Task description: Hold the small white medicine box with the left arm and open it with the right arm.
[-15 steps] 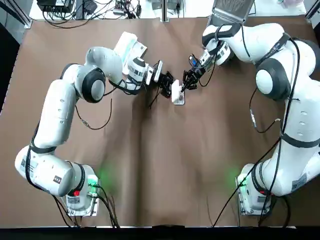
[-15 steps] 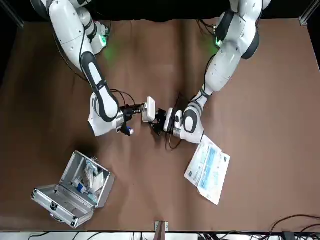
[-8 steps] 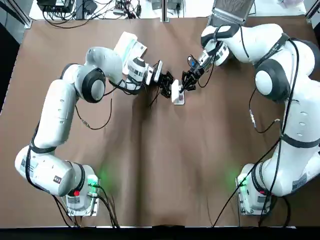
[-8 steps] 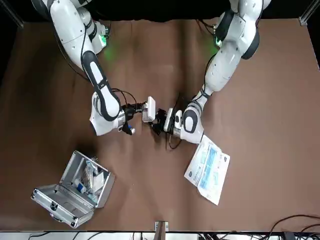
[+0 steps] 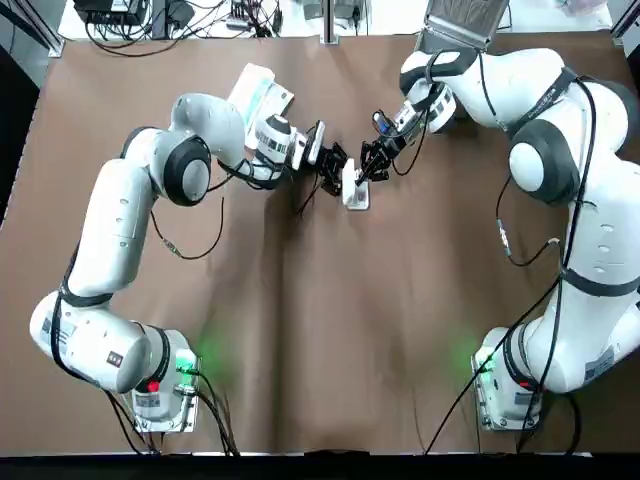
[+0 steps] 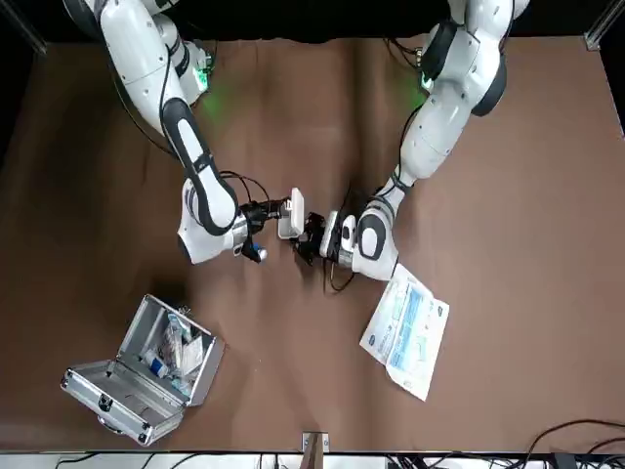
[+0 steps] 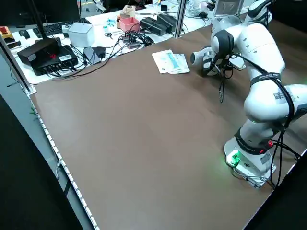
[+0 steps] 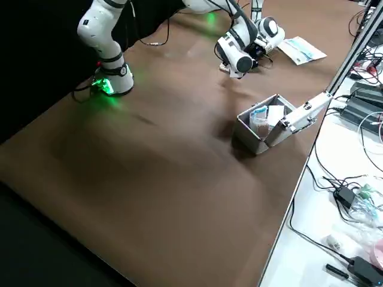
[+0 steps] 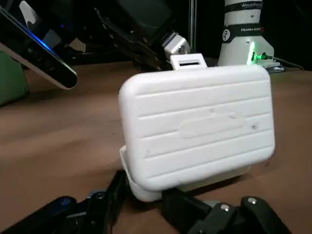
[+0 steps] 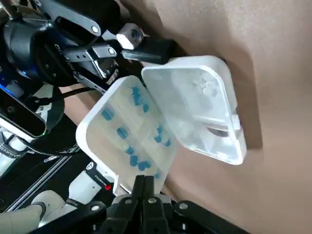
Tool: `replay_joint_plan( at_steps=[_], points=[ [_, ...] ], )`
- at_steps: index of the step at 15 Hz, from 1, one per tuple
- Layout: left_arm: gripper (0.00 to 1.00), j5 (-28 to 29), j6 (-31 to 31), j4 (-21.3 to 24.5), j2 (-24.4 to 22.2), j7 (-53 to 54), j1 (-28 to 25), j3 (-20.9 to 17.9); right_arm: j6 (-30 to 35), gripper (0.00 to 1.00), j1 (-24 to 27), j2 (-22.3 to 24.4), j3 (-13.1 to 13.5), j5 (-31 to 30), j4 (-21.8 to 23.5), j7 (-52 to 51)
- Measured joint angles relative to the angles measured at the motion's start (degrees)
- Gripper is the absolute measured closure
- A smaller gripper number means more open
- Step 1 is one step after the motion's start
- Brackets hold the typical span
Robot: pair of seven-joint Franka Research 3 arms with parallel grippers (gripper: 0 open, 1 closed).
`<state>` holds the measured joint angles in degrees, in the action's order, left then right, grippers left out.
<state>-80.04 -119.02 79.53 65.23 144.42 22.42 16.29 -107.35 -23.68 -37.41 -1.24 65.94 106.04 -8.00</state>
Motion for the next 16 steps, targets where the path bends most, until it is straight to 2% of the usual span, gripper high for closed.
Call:
replay_joint_plan(
  at_steps=[13,15,16],
  points=[
    [0.53,0.01,0.17,0.1,0.01,0.0,0.01,0.0,-0.2,0.99,-0.65,0.0,-0.02,0.25,-0.12,0.24],
    [0.41,0.02,0.29,0.23,0.01,0.0,0.13,0.02,-0.65,0.99,-0.88,0.0,-0.03,0.31,-0.12,0.27],
    [0.22,0.02,-0.03,0.19,0.02,0.0,0.21,0.02,-1.04,0.99,-1.3,0.0,-0.03,0.91,-0.12,0.31]
  ],
)
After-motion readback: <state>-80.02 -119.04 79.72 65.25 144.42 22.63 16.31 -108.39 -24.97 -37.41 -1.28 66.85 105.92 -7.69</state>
